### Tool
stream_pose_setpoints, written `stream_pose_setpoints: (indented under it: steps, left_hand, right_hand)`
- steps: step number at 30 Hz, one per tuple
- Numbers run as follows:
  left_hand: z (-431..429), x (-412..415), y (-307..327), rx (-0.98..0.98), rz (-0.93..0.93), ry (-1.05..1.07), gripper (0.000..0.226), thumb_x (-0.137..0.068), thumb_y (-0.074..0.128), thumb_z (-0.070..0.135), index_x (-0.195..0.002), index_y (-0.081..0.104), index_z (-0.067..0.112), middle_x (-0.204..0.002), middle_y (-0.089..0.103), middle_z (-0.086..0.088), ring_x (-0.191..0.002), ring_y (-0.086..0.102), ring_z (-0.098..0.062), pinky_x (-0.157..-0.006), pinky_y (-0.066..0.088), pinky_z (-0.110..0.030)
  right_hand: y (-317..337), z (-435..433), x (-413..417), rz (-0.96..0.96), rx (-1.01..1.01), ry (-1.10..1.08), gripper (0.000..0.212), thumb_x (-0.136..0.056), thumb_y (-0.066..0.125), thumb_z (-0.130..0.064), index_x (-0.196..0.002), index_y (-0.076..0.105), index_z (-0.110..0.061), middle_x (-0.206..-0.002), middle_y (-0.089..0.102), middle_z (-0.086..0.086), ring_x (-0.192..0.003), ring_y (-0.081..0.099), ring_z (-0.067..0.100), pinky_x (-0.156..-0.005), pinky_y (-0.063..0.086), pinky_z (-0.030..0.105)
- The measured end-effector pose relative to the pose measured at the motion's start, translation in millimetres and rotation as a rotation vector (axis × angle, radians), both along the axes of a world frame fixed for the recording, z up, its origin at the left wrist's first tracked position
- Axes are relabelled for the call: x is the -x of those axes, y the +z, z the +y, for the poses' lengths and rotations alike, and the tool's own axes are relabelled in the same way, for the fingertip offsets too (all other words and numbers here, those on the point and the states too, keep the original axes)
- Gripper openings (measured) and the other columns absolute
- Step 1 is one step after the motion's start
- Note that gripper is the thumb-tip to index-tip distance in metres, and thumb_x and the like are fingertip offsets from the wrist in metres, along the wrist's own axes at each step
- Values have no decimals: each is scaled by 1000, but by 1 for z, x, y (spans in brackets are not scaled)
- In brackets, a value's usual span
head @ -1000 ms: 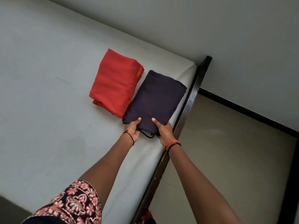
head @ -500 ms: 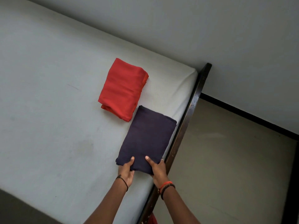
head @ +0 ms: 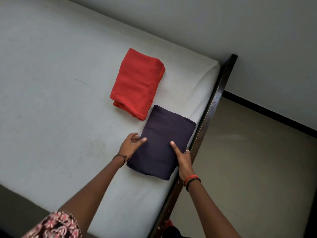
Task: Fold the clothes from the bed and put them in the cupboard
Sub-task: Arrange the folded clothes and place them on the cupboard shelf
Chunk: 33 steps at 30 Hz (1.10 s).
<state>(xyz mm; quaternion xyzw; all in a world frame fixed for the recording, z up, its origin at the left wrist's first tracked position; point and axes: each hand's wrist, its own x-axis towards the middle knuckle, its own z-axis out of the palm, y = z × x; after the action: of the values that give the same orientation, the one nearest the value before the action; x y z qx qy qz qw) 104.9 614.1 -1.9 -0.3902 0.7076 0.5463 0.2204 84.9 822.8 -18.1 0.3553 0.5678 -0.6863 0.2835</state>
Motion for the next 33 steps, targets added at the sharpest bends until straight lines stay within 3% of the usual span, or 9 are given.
stream_pose_setpoints:
  steps: [2, 4, 10, 20, 26, 33]
  left_hand:
    - [2, 19, 2, -79, -34, -97, 56, -81, 70, 40, -126, 49, 16, -115, 54, 6, -105, 54, -11, -83, 43, -18]
    - [6, 32, 1, -142, -74, -128, 57, -75, 73, 49, -119, 54, 17, -112, 61, 7, -99, 60, -10, -77, 47, -19]
    - [15, 33, -5, -339, -197, -73, 61, -62, 80, 54, -111, 66, 21, -102, 73, 1, -93, 70, -18, -89, 54, -37]
    - [34, 12, 49, -321, -215, 28, 50, -71, 77, 47, -110, 64, 18, -103, 72, -2, -95, 68, -21, -82, 55, -33]
    - [48, 2, 98, -273, -165, -31, 48, -71, 77, 47, -107, 65, 17, -99, 73, -2, -91, 69, -20, -80, 55, -32]
    - [70, -33, 162, -271, -96, -152, 58, -65, 79, 52, -109, 66, 16, -99, 73, -1, -92, 69, -20, -79, 55, -31]
  right_hand:
    - [-2, 3, 6, 3, 50, 5, 56, -69, 84, -31, -117, 64, -11, -111, 71, 2, -101, 68, 17, -90, 54, 36]
    - [-2, 5, 7, 6, 96, 24, 45, -74, 80, -24, -115, 65, -13, -111, 71, 2, -102, 68, 17, -89, 54, 35]
    - [5, 11, 11, -88, 240, 112, 54, -75, 79, -30, -124, 60, -18, -116, 69, 3, -108, 65, 21, -95, 50, 41]
    - [53, 23, 3, -167, 277, 79, 46, -78, 76, -24, -121, 62, -14, -111, 71, 8, -101, 68, 24, -83, 56, 37]
    - [102, 37, -16, -147, 276, 20, 53, -72, 80, -25, -120, 62, -12, -109, 72, 8, -99, 69, 24, -83, 56, 39]
    - [173, 60, -68, -104, 285, -64, 44, -74, 79, -22, -114, 65, -8, -104, 72, 13, -95, 70, 27, -82, 56, 40]
